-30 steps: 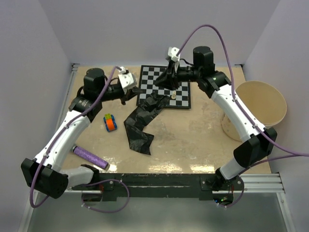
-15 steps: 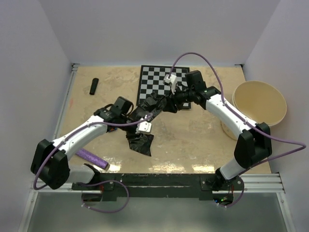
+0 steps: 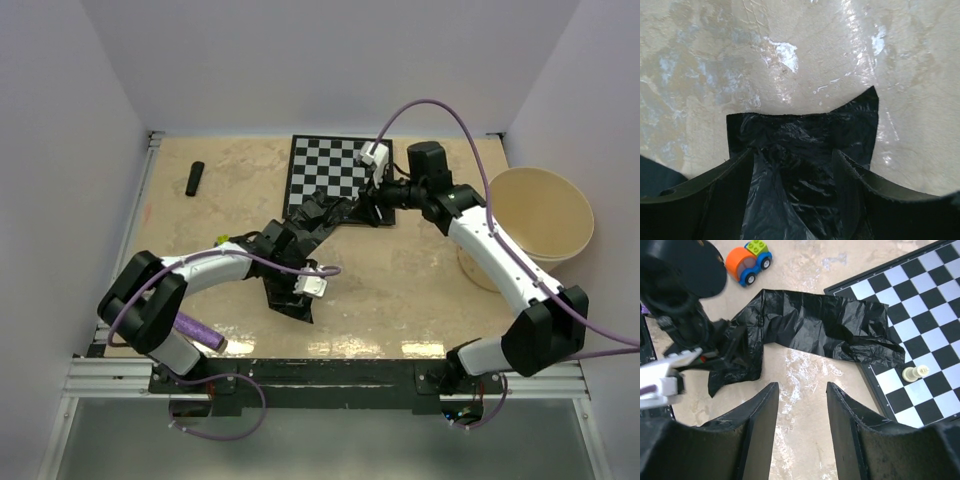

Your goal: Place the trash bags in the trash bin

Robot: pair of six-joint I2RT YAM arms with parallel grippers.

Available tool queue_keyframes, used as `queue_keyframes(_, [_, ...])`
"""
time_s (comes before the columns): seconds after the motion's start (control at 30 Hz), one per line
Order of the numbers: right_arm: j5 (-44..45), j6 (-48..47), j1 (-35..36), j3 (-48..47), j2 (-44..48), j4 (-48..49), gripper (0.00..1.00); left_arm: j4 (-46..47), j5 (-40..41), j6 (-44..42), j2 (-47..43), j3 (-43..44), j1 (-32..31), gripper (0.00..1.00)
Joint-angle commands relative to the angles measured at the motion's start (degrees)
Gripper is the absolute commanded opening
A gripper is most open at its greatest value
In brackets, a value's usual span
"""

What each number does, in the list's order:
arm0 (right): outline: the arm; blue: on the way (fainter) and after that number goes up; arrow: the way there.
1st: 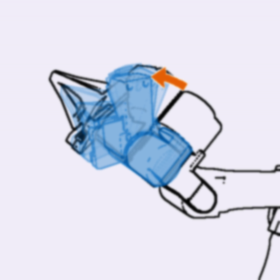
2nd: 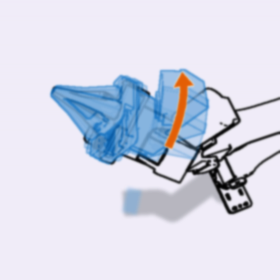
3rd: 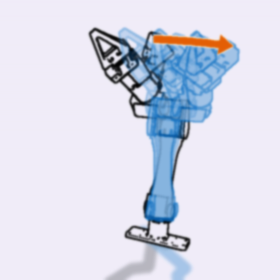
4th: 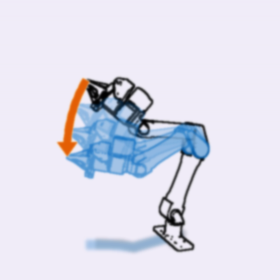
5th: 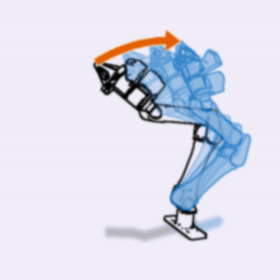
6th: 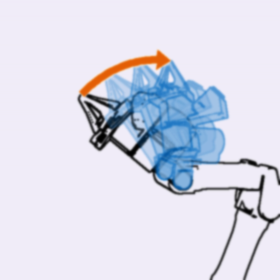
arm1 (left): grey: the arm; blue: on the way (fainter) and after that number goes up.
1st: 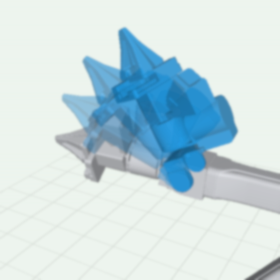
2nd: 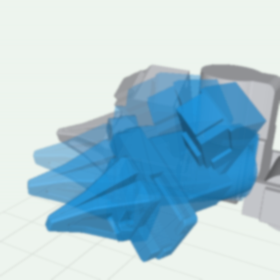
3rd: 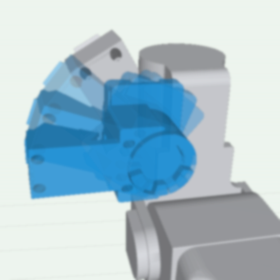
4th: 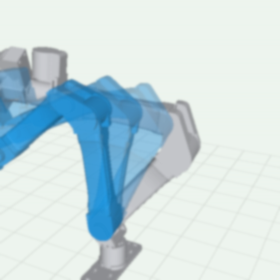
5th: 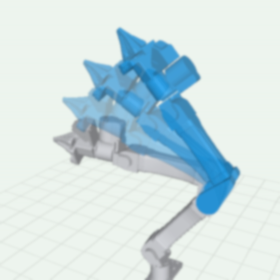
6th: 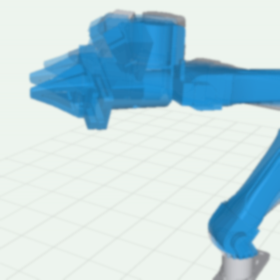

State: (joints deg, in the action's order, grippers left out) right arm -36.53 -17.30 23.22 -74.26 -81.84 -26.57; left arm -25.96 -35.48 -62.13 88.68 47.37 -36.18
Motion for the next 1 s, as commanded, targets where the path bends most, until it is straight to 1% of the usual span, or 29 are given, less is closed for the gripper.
queue_keyframes(0.0, [-0.3,1.2,-1.0,2.0,3.6,1.8,0.48,5.8,5.2,-1.2,4.7,-0.8,-2.1,0.67])
queue_keyframes(0.07, [-0.5,1.2,-1.4,2.2,4.1,1.8,0.48,6.2,8.5,-2.3,6.2,-1.7,-2.9,0.63])
queue_keyframes(0.1, [-0.5,1.2,-1.6,2.0,4.2,1.8,0.47,5.5,9.6,-3.1,7.0,-1.8,-3.3,0.59])
queue_keyframes(0.13, [-0.5,1.2,-1.9,1.9,4.3,1.9,0.47,4.6,10.6,-4.0,7.8,-1.5,-3.5,0.49])
queue_keyframes(0.17, [-0.5,1.1,-2.0,1.8,4.3,1.7,0.48,3.4,11.0,-4.4,8.7,-1.1,-3.5,0.32])
queue_keyframes(0.2, [-0.5,1.0,-2.2,1.7,4.3,1.6,0.47,2.4,11.1,-4.1,9.1,-0.5,-3.5,0.23])
queue_keyframes(0.27, [-0.4,0.3,-2.5,1.4,4.2,1.3,0.48,0.8,9.7,-2.6,8.5,1.0,-3.5,0.10])
queue_keyframes(0.33, [-0.1,0.0,-2.6,1.5,4.1,1.3,0.47,0.7,7.5,-0.5,5.8,2.1,-3.3,0.00])
queue_keyframes(0.4, [-0.1,-0.1,-2.6,1.6,3.9,1.3,0.47,0.4,5.2,1.5,3.5,3.2,-2.9,0.00])
queue_keyframes(0.47, [-0.2,-0.2,-2.7,1.5,3.7,1.3,0.47,-0.9,2.7,4.5,2.1,6.4,-2.1,0.00])
queue_keyframes(0.6, [0.1,-0.3,-2.7,0.7,3.0,1.6,0.47,-2.0,-2.5,12.7,0.2,11.9,2.4,0.00])
queue_keyframes(0.7, [-0.9,-1.2,-2.7,1.9,2.3,1.5,0.47,-1.7,-4.3,15.5,-1.0,13.2,5.4,0.01])
queue_keyframes(0.77, [-1.2,-0.8,-2.7,2.9,2.0,1.6,0.47,-1.7,-4.1,14.6,-0.7,13.2,5.5,0.31])
queue_keyframes(0.8, [-1.5,-0.3,-2.7,3.2,2.0,2.0,0.47,-2.1,-4.7,12.2,-0.2,13.2,5.5,0.41])
queue_keyframes(0.87, [-2.1,1.5,-2.7,2.8,1.8,2.7,0.47,-1.8,-6.1,9.2,2.2,13.7,5.4,0.53])
queue_keyframes(0.9, [-2.6,2.2,-2.7,2.4,1.8,3.0,0.47,-2.6,-7.0,6.7,3.7,14.8,5.4,0.55])
queue_keyframes(0.97, [-3.1,2.6,-2.7,1.6,1.6,2.8,0.48,-8.6,-9.3,1.5,8.7,19.5,5.1,0.57])
